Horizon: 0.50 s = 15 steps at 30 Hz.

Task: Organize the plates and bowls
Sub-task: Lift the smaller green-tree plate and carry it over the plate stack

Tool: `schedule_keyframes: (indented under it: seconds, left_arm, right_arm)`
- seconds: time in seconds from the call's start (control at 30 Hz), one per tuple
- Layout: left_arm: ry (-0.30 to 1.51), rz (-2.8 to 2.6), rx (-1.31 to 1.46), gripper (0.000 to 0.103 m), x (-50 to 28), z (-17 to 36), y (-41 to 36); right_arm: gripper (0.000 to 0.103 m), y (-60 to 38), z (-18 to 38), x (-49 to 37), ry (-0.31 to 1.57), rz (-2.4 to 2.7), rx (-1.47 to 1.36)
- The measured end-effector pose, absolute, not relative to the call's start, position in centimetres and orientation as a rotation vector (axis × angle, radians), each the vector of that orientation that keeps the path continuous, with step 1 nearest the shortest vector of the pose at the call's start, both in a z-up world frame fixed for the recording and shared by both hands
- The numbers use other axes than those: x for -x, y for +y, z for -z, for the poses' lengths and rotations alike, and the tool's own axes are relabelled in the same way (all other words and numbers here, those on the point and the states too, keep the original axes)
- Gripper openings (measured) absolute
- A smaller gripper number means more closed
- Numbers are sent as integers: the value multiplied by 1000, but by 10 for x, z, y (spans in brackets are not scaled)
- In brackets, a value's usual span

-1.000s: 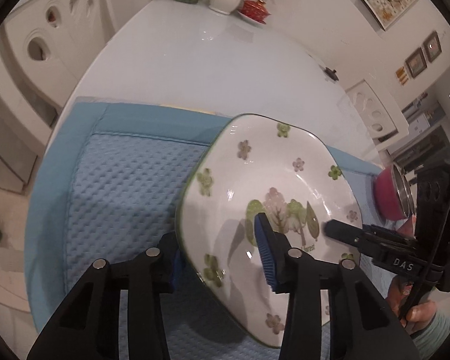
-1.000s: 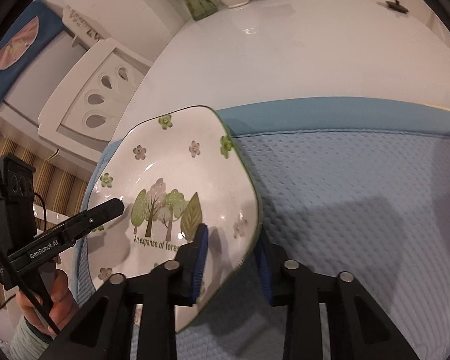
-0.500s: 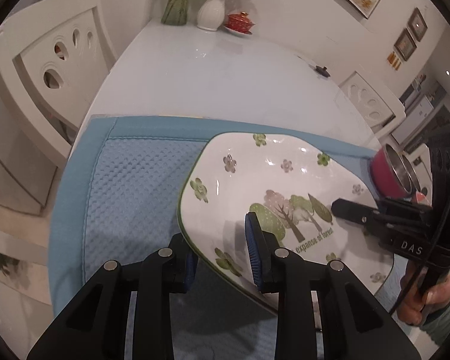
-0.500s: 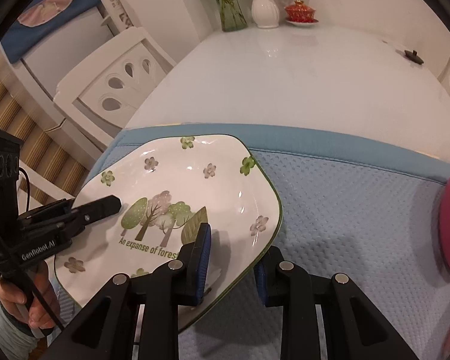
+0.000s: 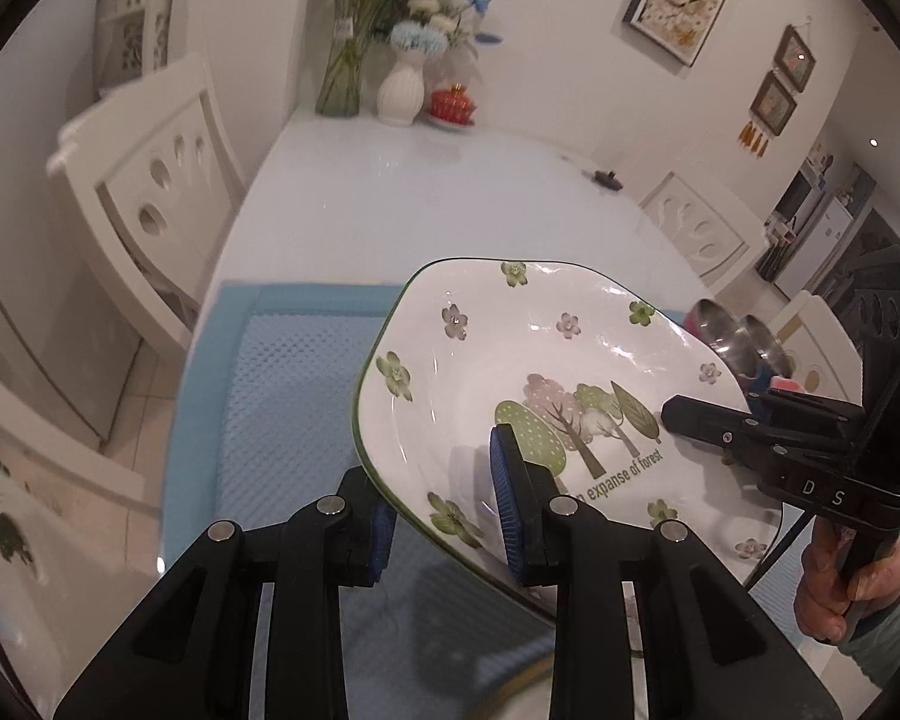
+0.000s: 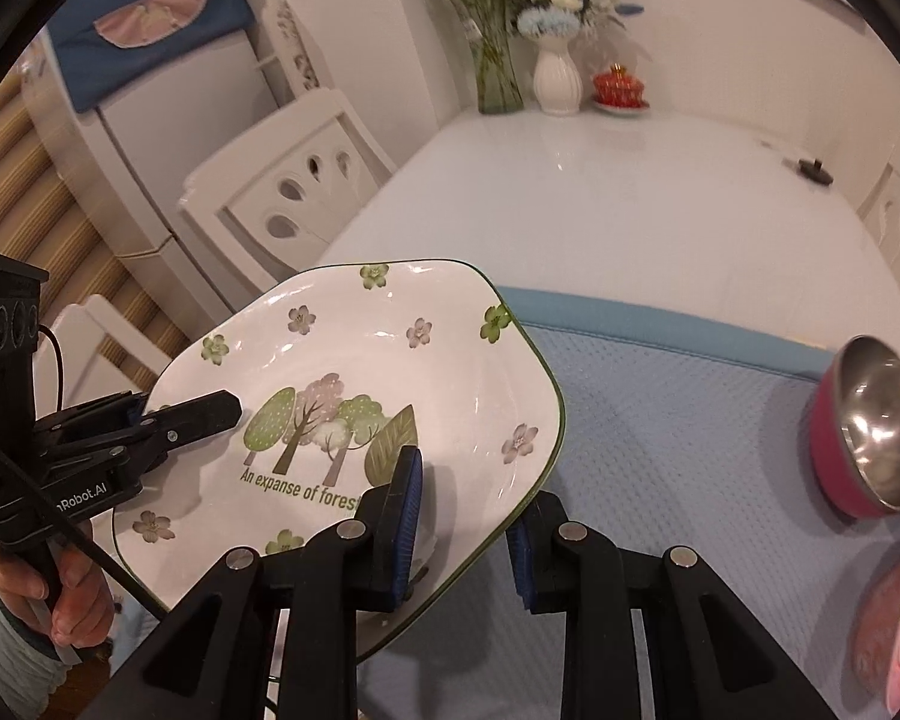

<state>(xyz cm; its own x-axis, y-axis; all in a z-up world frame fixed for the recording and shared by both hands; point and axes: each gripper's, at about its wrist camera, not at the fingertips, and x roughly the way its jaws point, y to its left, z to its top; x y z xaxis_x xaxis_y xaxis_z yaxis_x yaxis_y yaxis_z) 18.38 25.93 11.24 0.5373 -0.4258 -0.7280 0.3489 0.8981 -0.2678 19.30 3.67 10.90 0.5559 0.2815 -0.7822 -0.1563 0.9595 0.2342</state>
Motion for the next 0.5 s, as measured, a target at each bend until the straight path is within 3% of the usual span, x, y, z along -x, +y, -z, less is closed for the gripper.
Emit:
schedule_keyframes:
  seconds: [0.2, 0.5]
  left_arm:
    - [847, 473, 68, 25, -136, -142, 262]
    - [858, 499, 51, 25, -72, -144, 264]
  right_arm:
    - [25, 42, -141, -135, 902, -253, -148]
    - [25, 56, -150, -57, 916, -230, -164]
